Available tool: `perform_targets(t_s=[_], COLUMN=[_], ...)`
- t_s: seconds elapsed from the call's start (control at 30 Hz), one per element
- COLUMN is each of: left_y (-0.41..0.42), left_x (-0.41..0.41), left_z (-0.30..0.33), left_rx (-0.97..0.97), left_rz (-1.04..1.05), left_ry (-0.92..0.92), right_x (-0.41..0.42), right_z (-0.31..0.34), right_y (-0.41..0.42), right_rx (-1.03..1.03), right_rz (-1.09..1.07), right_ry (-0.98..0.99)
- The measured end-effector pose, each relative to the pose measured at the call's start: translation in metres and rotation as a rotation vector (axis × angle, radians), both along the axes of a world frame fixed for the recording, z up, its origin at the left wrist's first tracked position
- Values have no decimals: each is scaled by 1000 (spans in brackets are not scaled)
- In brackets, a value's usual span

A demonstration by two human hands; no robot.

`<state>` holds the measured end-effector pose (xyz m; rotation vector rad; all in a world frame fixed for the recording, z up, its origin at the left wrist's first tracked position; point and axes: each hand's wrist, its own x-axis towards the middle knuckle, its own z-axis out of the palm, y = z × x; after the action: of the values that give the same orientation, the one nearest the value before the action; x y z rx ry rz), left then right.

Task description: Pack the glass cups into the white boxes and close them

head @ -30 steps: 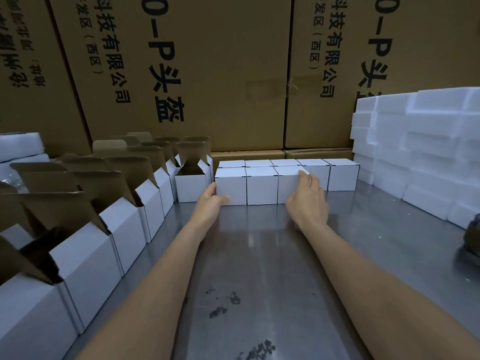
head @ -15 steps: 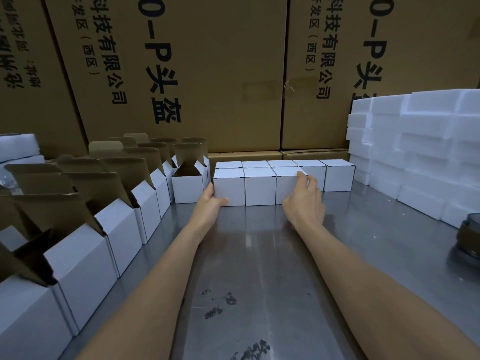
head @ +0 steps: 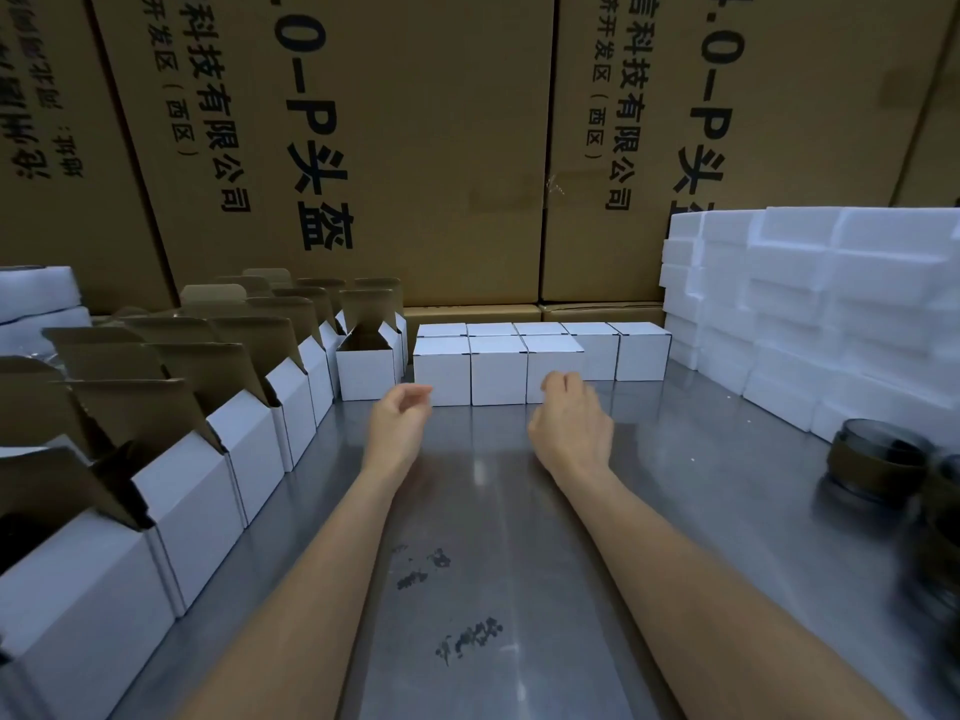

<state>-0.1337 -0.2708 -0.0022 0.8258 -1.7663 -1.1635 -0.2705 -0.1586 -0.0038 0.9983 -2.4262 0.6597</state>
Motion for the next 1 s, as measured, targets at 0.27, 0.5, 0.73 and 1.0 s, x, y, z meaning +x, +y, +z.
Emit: perform_targets(t_s=[0.27, 0.5, 0.73, 1.0], left_y=[64, 118, 161, 181], left_x=[36, 77, 109, 126], left_z=[-6, -9, -7, -5], left_rx=[-46, -34, -33, -5], left_rz=[-25, -39, -62, -103], left_ry=[-30, 16, 28, 21], right_x=[57, 108, 157, 170], right_z=[-4, -3, -1, 51], right_y=[51, 109, 168, 217], right_rx=[151, 123, 233, 524], right_rz=[120, 132, 22, -176], right_ry=[-54, -76, -116, -148])
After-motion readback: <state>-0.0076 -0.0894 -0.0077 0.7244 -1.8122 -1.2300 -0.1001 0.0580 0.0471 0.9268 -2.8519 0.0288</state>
